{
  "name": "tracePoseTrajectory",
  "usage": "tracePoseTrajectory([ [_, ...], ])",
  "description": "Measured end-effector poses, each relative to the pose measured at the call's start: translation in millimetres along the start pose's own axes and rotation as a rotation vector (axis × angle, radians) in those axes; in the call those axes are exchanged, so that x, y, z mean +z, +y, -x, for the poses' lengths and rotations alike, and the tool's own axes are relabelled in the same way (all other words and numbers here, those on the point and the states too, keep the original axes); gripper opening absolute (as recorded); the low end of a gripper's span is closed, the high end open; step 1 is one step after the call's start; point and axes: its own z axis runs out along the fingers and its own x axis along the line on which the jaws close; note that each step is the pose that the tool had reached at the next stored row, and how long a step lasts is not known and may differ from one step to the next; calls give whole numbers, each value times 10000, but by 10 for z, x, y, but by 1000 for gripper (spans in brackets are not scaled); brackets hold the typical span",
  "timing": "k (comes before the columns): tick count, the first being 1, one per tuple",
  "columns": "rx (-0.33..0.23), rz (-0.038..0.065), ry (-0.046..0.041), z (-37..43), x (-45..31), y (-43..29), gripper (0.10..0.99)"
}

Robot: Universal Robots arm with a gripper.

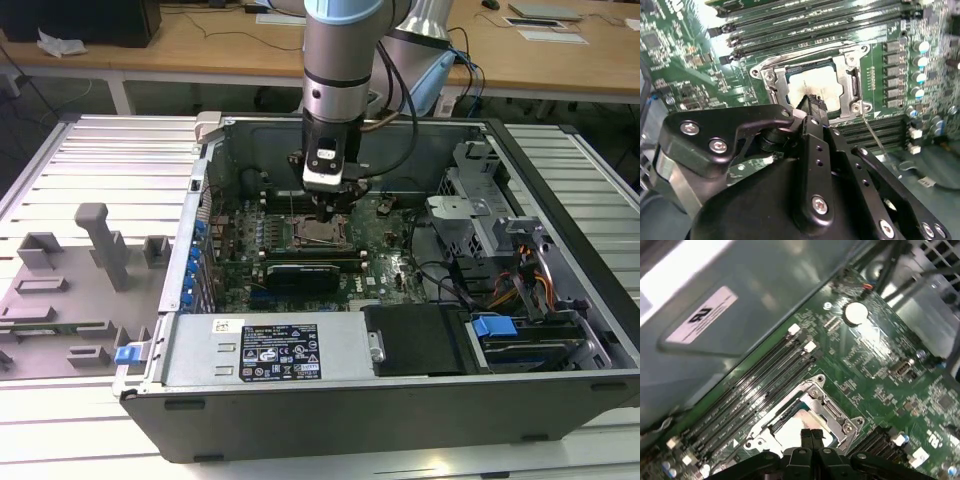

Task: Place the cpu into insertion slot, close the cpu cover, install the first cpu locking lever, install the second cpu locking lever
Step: 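Close the cpu cover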

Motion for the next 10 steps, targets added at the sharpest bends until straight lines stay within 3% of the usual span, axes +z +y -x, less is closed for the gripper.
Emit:
tracePoseTrajectory([
  [10, -2802, 19, 9, 0, 5, 0, 106],
])
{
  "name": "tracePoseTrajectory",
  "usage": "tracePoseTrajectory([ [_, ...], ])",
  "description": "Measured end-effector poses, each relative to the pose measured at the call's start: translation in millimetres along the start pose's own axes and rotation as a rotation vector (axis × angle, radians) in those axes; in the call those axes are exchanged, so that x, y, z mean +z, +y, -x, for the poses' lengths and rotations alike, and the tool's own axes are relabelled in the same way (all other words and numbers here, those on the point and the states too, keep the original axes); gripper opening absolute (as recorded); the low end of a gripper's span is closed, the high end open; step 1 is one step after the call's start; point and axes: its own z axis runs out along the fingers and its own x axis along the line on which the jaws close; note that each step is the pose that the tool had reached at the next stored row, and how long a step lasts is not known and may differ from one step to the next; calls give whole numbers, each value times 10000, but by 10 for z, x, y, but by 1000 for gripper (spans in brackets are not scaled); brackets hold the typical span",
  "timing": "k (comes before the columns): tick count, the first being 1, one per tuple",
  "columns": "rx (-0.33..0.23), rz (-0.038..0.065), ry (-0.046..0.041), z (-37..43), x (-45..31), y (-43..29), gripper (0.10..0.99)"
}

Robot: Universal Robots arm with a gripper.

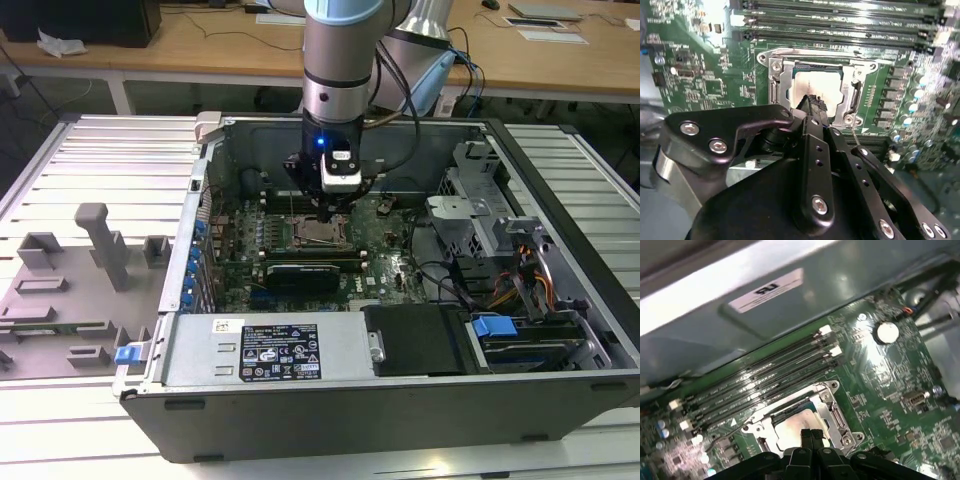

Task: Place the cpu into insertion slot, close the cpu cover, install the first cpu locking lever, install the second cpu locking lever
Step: 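Close the cpu cover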

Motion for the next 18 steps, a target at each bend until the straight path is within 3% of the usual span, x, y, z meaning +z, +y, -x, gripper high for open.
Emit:
tracePoseTrajectory([
  [4, -1329, 9, 4, 0, 3, 0, 106],
  [9, -2616, 18, 7, 0, 8, -1, 106],
  [18, -3302, 25, 10, -30, 27, -101, 106],
])
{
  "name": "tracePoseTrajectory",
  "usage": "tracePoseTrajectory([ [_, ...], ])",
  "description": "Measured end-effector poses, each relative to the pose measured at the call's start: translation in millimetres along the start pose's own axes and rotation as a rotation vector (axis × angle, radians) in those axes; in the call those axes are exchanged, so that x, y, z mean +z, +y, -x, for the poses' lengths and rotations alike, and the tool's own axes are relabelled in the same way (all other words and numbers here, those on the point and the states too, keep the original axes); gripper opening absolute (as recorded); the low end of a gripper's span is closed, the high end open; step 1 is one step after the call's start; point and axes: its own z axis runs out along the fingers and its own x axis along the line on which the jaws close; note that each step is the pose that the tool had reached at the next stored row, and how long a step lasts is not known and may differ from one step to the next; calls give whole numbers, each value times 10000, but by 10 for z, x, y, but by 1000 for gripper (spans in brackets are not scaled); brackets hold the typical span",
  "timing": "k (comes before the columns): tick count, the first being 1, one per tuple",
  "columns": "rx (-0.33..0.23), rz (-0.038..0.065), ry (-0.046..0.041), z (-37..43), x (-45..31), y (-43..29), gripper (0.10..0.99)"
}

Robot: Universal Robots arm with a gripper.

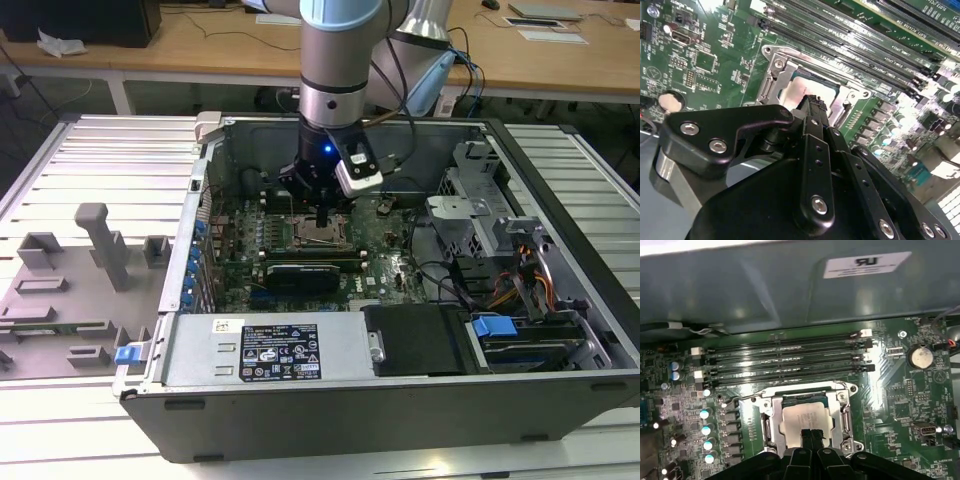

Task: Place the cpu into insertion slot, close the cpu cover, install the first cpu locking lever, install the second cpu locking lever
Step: 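Close the cpu cover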

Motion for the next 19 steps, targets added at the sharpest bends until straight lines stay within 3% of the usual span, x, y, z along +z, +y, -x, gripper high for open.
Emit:
tracePoseTrajectory([
  [14, -286, 2, 1, -181, 43, -19, 106],
  [17, -296, -4, 11, -182, 43, -20, 106],
  [18, -309, -17, 192, -183, 46, -20, 106],
  [19, -314, -25, 239, -183, 45, -20, 106],
])
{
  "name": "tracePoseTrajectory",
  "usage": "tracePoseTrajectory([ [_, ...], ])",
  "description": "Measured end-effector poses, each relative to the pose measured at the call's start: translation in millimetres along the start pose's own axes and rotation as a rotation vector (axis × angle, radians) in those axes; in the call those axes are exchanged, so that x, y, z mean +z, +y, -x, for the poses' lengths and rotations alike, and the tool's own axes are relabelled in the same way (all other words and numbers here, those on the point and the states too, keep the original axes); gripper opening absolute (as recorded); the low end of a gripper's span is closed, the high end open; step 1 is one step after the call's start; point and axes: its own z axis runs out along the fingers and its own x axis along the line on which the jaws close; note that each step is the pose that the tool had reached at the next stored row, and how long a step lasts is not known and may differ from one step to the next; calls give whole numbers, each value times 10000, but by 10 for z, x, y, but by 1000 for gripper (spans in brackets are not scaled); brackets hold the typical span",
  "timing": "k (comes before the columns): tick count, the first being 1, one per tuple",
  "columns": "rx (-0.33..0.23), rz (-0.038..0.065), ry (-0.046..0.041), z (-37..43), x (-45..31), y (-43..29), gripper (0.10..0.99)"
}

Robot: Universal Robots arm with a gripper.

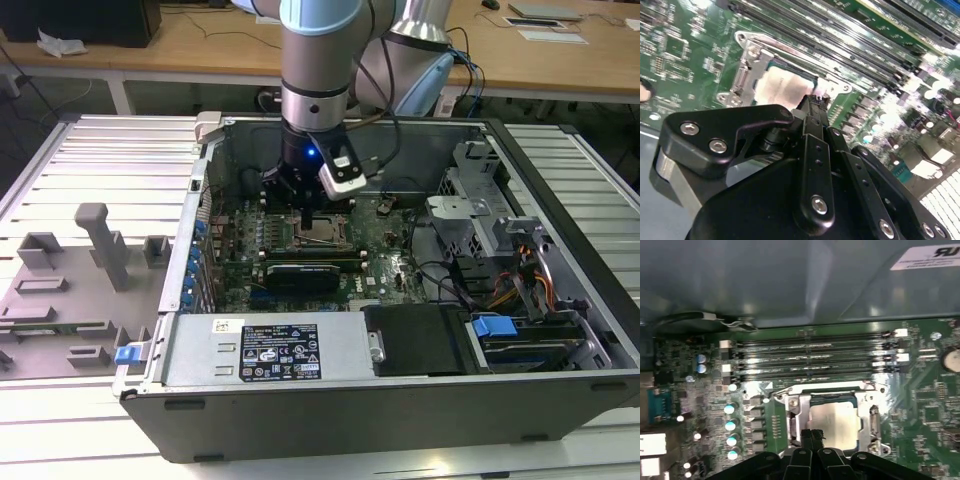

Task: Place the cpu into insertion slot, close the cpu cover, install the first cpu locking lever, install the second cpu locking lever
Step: 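Close the cpu cover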

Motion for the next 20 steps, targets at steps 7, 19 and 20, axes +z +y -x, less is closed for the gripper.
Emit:
tracePoseTrajectory([
  [7, -890, -11, 11, -1, 16, 0, 106],
  [19, -728, 124, 16, -55, 118, -4, 106],
  [20, -731, 217, 19, -54, 120, -4, 106],
])
